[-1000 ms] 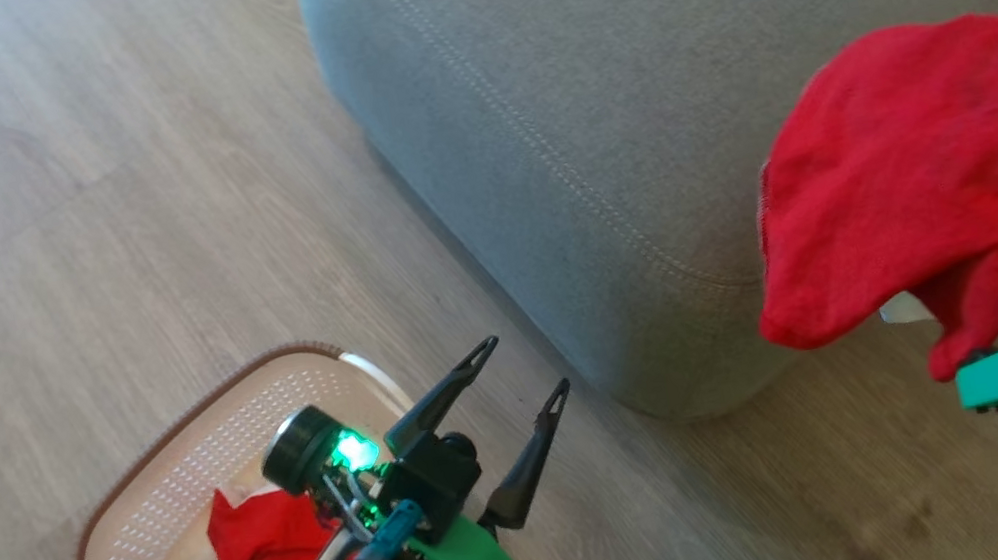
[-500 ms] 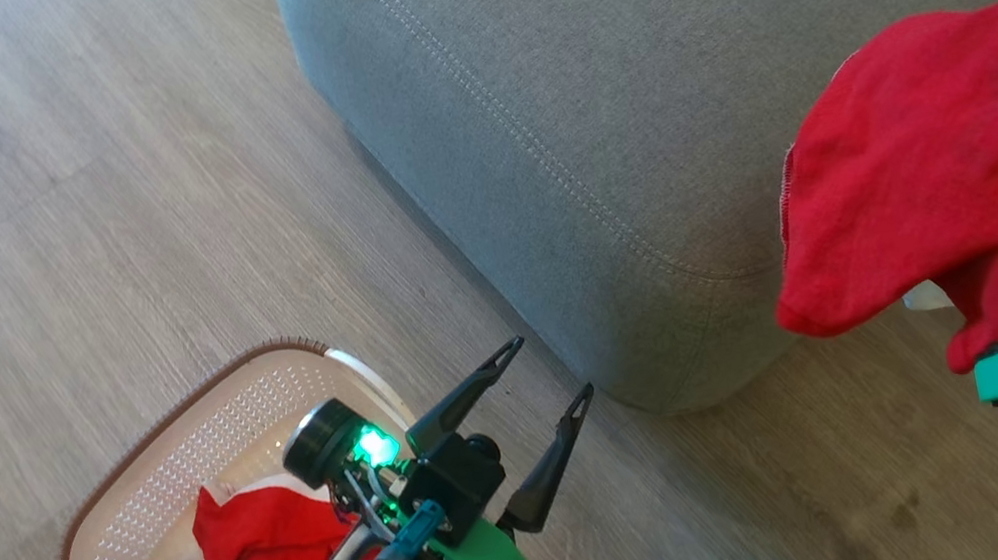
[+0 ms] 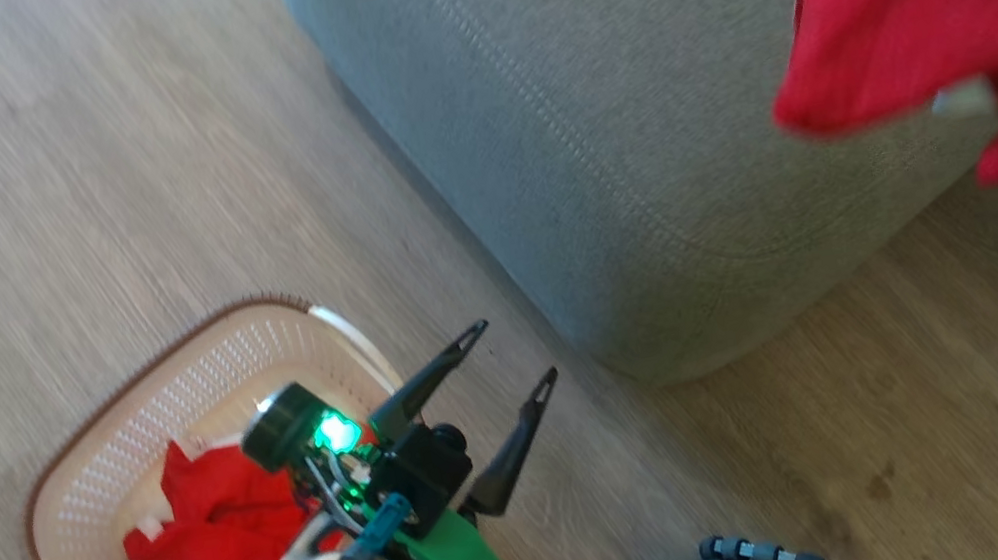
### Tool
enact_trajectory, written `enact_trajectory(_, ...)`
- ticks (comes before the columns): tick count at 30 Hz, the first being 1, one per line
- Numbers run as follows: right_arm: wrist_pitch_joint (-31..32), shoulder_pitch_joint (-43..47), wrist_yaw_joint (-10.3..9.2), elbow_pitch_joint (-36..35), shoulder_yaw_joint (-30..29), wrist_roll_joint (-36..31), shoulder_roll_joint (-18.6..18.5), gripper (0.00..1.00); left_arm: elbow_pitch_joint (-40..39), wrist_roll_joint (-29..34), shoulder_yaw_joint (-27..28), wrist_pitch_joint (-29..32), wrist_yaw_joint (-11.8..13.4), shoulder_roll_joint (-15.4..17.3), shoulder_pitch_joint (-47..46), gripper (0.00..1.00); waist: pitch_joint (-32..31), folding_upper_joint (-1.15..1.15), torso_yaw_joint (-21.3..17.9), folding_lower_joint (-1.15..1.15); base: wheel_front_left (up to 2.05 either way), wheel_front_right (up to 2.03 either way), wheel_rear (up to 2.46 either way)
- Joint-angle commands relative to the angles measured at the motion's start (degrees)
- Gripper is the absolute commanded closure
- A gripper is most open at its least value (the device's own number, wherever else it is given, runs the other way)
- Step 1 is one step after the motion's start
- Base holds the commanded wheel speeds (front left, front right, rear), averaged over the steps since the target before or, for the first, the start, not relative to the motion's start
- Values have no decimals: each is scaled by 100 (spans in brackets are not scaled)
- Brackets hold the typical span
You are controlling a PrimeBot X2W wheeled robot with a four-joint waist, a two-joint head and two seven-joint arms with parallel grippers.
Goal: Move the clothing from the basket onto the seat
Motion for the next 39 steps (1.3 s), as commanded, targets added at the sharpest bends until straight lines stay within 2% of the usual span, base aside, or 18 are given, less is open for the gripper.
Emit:
enact_trajectory(1,-22,-227,-1,-248,75,-68,-67,100,-209,31,130,-29,-6,59,-226,0,159,0,72,0,0,0,0)
enact_trajectory(7,-22,-1145,-1,-290,-45,-416,-83,100,-303,35,7,-29,-6,288,-456,0,617,0,239,0,0,0,0)
enact_trajectory(14,-22,-2308,-1,277,-233,-572,-646,100,-400,45,-314,-29,-6,591,-876,0,1191,0,524,0,0,0,0)
enact_trajectory(20,-22,-3199,-1,1284,-546,-453,-1122,100,-519,21,-344,-29,-6,684,-1113,0,1638,0,791,0,0,0,0)
enact_trajectory(28,-22,-4150,-1,2977,-1021,-315,-1693,100,-599,27,-444,-29,-6,840,-1309,0,2095,0,1119,0,0,0,0)
enact_trajectory(31,-22,-4541,-1,3601,-1353,-158,-1757,100,-628,26,-433,-29,-5,877,-1331,0,2211,0,1188,0,0,0,0)
enact_trajectory(35,-22,-4909,-1,4280,-1400,-441,-1763,100,-647,43,-439,-29,-3,932,-1337,0,2317,0,1229,0,0,0,0)
enact_trajectory(39,-22,-5189,-1,4871,-1742,-738,-1718,100,-642,98,-516,-29,-3,976,-1360,0,2373,0,1291,0,0,0,0)
